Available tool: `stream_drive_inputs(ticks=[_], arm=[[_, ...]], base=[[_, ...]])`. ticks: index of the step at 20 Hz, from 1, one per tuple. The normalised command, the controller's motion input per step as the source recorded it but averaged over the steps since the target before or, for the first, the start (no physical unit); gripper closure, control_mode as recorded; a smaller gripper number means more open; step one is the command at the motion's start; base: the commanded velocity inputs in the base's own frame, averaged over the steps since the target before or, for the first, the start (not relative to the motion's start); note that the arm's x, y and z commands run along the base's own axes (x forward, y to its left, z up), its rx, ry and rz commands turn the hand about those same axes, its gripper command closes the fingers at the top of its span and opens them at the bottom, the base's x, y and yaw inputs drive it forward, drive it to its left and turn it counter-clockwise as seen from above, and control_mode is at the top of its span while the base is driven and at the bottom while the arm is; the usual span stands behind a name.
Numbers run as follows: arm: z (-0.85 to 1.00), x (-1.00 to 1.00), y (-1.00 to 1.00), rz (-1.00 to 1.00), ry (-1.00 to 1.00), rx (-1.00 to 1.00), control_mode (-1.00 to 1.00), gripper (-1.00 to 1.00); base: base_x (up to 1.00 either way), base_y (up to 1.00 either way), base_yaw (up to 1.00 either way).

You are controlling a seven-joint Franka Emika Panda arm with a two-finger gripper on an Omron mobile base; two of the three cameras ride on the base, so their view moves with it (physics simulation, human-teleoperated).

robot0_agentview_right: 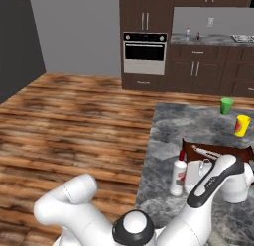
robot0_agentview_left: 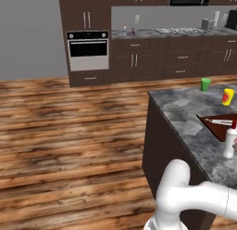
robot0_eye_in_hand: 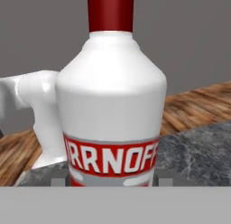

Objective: Place the drinks on the dining counter in a tight cluster.

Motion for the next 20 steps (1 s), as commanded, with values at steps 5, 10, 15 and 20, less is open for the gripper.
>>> stream_drive_inputs(ticks=[5, 10, 15, 20], arm=[[-0.02, 0.14, -0.10, 0.03, -0.03, 0.00, -1.00, 1.00], [-0.03, 0.18, 0.00, 0.00, -0.10, 0.00, -1.00, 1.00], [-0.06, 0.01, 0.00, 0.00, -0.11, 0.00, -1.00, 1.00], [-0.05, 0.00, 0.00, 0.00, -0.11, 0.00, -1.00, 1.00]], base=[[0.00, 0.00, 0.00], [0.00, 0.00, 0.00], [0.00, 0.00, 0.00], [0.00, 0.00, 0.00]])
